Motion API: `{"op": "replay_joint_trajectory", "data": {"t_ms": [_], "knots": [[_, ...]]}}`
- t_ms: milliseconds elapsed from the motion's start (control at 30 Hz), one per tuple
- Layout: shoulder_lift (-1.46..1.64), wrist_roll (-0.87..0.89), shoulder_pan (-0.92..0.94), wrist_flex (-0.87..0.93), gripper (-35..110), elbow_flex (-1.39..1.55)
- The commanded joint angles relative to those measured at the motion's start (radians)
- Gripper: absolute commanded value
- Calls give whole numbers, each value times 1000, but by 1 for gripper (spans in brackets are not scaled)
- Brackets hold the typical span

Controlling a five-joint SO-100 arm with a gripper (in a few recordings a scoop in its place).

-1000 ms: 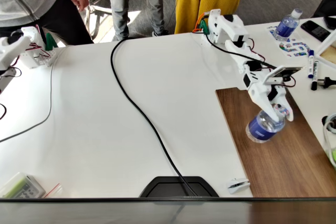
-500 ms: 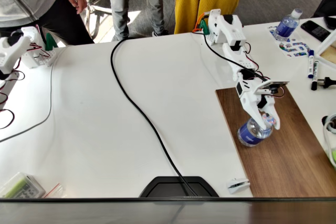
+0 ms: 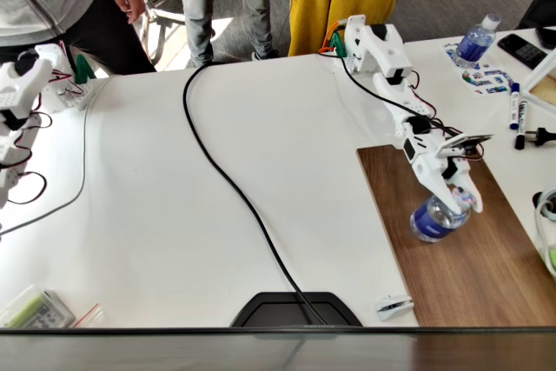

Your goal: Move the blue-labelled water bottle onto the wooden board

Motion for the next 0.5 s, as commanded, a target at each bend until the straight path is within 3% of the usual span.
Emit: {"op": "replay_joint_trajectory", "data": {"t_ms": [0, 467], "knots": [[94, -14, -35, -25, -1, -69], [3, -49, -9, -44, -1, -69]]}}
